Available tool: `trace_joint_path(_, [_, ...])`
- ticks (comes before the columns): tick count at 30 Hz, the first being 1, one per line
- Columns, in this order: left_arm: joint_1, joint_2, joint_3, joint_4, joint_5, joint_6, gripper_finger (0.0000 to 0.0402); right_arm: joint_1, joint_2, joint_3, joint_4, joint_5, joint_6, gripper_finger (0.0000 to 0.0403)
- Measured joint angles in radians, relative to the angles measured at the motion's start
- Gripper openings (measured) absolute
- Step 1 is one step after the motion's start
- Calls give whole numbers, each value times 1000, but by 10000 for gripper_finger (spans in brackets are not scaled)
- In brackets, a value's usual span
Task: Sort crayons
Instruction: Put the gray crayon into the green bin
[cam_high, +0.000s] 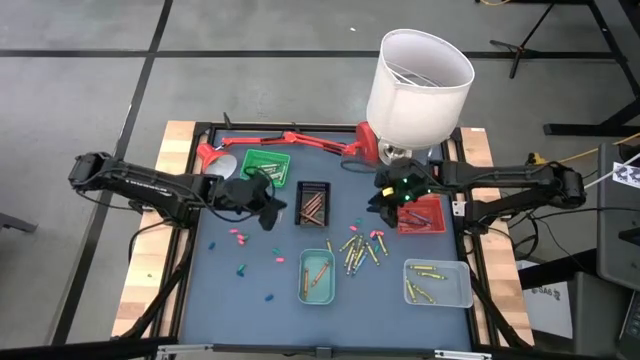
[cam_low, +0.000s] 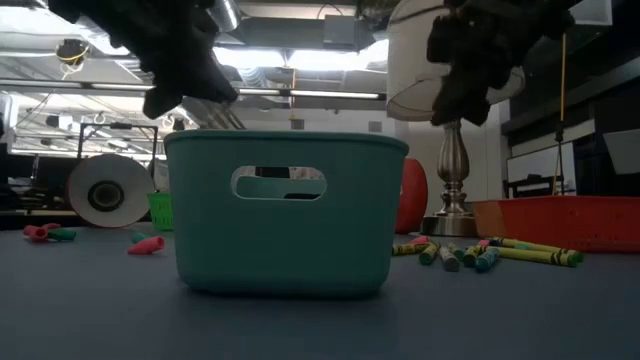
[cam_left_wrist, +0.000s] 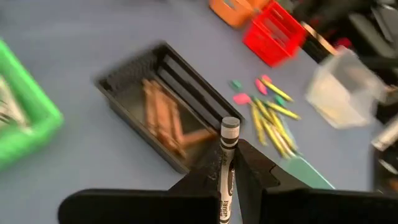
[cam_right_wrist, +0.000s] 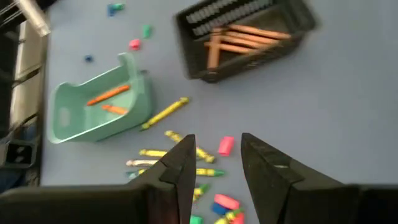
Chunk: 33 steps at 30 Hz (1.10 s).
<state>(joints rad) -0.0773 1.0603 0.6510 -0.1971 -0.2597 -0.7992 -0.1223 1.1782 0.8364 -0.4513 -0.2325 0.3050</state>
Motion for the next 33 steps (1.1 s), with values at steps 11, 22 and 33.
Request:
trace_joint_path(11, [223, 0, 0, 7, -87, 241, 10, 225, 36, 0, 70, 66, -56, 127])
trace_joint_path(22, [366, 0, 0, -6, -98, 447, 10, 368, 187, 0, 103, 65, -23, 127])
trace_joint_path(33, [452, 2, -1, -91, -128, 574, 10, 432, 299, 0, 164, 56, -23, 127])
